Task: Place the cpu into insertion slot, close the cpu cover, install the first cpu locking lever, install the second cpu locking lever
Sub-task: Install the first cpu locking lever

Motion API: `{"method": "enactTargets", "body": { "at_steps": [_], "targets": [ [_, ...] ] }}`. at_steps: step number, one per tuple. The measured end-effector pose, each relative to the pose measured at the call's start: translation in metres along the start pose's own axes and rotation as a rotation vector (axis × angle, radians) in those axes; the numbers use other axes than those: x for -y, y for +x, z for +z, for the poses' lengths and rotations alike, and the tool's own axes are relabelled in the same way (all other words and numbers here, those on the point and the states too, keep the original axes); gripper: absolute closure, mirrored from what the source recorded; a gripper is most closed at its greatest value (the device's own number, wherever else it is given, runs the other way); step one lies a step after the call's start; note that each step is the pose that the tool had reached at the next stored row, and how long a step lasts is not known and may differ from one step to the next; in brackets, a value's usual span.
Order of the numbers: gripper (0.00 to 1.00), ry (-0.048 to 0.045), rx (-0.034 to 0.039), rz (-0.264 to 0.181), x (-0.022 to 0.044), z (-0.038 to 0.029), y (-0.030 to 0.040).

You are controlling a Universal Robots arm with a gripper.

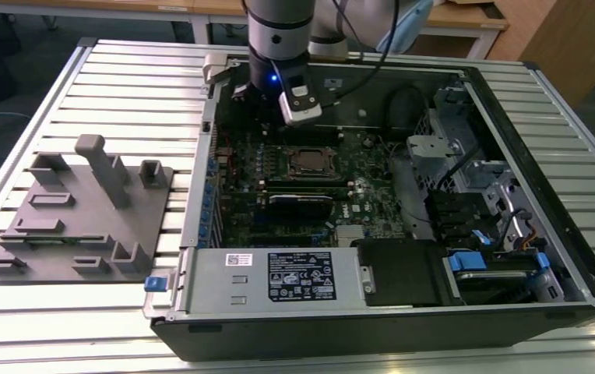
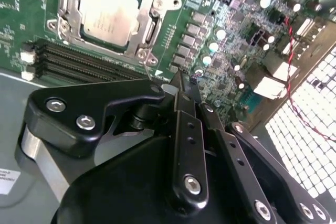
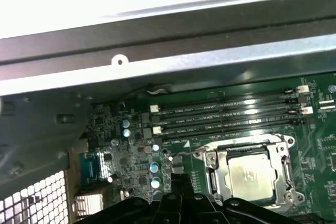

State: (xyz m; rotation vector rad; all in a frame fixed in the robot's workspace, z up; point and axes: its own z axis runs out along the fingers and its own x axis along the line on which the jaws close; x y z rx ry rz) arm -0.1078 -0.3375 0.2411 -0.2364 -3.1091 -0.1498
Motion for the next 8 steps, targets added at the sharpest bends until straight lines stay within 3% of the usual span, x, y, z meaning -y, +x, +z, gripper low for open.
{"method": "enactTargets", "body": {
  "at_steps": [5, 8],
  "targets": [
    [0.90, -0.0443, -0.0069, -0.001, 0.0020, 0.0003, 0.0043],
    [0.90, -0.0583, -0.0089, -0.001, 0.0030, 0.0007, 0.0064]
  ]
}}
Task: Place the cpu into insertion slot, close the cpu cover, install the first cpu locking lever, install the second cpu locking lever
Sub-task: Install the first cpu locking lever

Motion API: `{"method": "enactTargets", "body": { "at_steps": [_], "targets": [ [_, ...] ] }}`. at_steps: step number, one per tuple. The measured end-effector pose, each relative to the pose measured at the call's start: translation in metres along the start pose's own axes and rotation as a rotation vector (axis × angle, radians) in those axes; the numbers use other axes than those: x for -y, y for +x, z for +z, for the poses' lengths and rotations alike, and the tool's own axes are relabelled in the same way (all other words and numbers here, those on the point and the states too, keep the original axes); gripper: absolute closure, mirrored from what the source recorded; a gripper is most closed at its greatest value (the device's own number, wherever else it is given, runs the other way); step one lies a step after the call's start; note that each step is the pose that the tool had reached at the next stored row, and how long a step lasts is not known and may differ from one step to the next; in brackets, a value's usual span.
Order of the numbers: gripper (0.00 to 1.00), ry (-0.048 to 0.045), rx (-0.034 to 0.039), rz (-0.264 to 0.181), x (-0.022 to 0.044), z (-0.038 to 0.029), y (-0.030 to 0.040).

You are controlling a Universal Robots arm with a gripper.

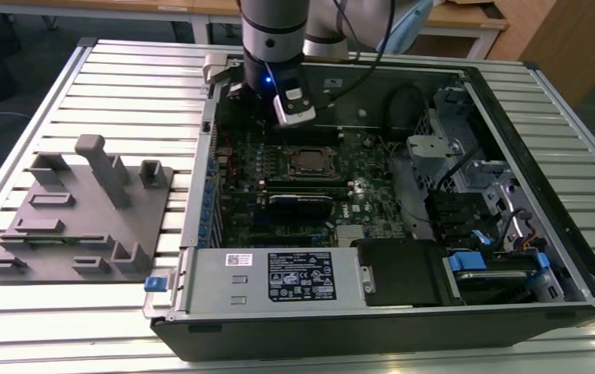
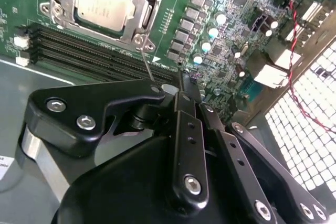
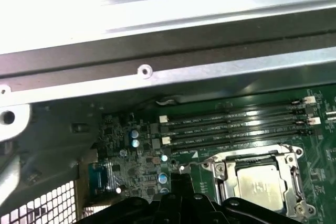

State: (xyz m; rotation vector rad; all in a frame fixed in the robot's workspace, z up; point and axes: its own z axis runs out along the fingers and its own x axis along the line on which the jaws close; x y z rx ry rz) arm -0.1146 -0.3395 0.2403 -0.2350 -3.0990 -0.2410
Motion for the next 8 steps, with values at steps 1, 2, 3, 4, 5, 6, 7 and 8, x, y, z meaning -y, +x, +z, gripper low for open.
{"method": "enactTargets", "body": {
  "at_steps": [1, 2, 3, 4, 5, 6, 7, 8],
  "targets": [
    [0.90, -0.0040, -0.0006, 0.000, 0.0003, 0.0002, 0.0005],
    [0.90, -0.0066, -0.0010, 0.000, 0.0006, 0.0004, 0.0010],
    [0.90, -0.0103, -0.0016, 0.000, 0.0009, 0.0006, 0.0015],
    [0.90, -0.0159, -0.0024, 0.000, 0.0012, 0.0007, 0.0021],
    [0.90, -0.0226, -0.0036, 0.000, 0.0015, 0.0008, 0.0027],
    [0.90, -0.0300, -0.0048, 0.000, 0.0018, 0.0009, 0.0033],
    [0.90, -0.0387, -0.0060, 0.000, 0.0022, 0.0010, 0.0038],
    [0.90, -0.0494, -0.0076, -0.001, 0.0025, 0.0010, 0.0043]
  ]
}}
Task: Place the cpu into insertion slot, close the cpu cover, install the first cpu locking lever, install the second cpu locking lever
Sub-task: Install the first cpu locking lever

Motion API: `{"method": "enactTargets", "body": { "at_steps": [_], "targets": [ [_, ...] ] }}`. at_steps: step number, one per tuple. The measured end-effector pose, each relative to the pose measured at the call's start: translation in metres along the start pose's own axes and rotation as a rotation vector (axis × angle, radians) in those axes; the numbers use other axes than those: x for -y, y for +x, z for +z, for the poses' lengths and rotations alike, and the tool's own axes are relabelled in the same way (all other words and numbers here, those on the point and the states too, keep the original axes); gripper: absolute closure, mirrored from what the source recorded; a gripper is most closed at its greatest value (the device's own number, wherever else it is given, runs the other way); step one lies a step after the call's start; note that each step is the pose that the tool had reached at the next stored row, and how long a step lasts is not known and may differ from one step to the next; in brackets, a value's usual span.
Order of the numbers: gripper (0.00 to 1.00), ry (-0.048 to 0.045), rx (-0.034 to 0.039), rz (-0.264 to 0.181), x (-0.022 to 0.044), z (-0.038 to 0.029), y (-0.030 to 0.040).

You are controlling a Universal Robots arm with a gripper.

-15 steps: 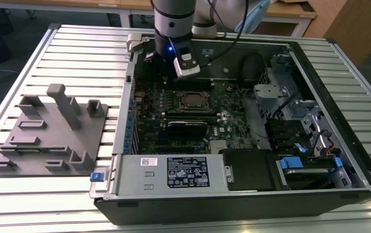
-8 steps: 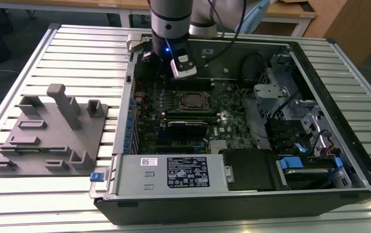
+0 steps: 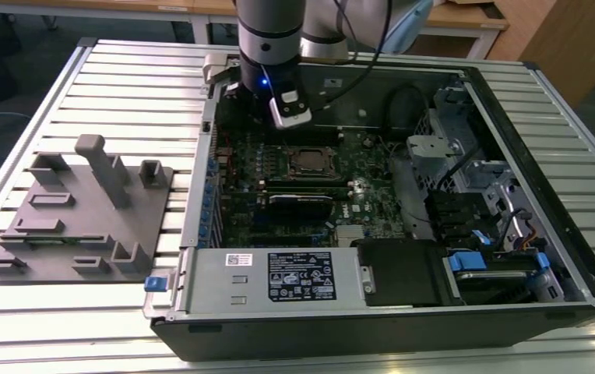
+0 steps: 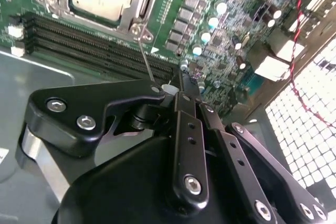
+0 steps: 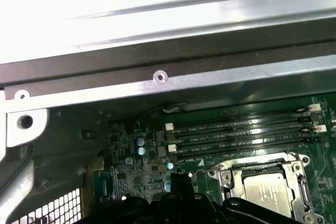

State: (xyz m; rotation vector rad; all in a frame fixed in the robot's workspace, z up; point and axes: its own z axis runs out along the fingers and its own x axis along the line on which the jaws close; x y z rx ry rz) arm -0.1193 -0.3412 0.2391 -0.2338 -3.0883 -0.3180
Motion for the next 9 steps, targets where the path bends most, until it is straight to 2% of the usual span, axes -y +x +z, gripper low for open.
{"method": "enactTargets", "body": {
  "at_steps": [7, 8, 9],
  "targets": [
    [0.90, -0.0805, -0.0125, -0.001, 0.0023, -0.0001, 0.0025],
    [0.90, -0.0901, -0.0139, -0.001, 0.0025, -0.0002, 0.0025],
    [0.90, -0.0933, -0.0143, -0.001, 0.0025, -0.0001, 0.0025]
  ]
}}
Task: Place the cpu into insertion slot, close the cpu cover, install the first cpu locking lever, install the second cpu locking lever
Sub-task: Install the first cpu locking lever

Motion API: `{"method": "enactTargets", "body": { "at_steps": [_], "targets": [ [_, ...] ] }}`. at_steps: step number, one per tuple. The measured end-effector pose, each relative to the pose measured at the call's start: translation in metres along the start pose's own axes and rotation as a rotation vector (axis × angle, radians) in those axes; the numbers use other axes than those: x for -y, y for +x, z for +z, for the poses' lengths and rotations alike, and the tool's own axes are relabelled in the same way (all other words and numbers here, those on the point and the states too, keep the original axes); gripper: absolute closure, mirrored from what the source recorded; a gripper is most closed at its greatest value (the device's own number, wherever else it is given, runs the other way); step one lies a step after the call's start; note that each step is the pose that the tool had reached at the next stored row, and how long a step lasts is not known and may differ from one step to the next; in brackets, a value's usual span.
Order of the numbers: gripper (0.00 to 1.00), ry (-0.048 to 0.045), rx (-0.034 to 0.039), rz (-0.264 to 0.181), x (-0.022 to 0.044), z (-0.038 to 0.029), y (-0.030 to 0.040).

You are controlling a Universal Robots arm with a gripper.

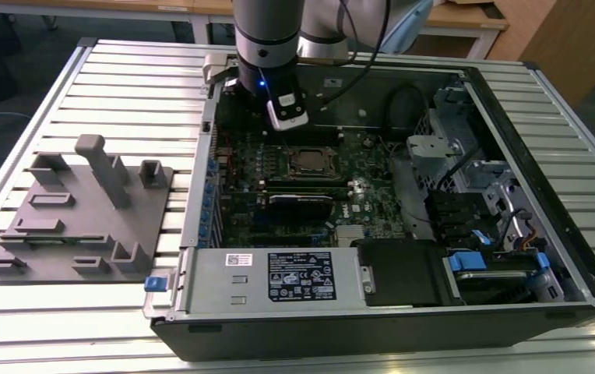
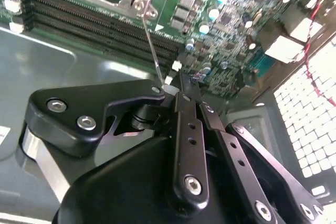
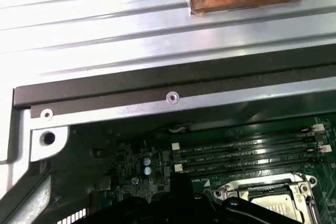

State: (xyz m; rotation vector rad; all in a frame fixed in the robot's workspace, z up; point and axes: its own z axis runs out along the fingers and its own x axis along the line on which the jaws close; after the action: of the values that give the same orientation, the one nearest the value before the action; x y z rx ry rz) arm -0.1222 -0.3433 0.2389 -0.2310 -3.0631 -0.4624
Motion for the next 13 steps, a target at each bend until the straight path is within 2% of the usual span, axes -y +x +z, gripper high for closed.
{"method": "enactTargets", "body": {
  "at_steps": [8, 13],
  "targets": [
    [0.90, 0.0000, 0.0000, 0.000, -0.0002, 0.0000, -0.0015],
    [0.90, 0.0003, 0.0001, 0.000, -0.0015, -0.0001, -0.0100]
  ]
}}
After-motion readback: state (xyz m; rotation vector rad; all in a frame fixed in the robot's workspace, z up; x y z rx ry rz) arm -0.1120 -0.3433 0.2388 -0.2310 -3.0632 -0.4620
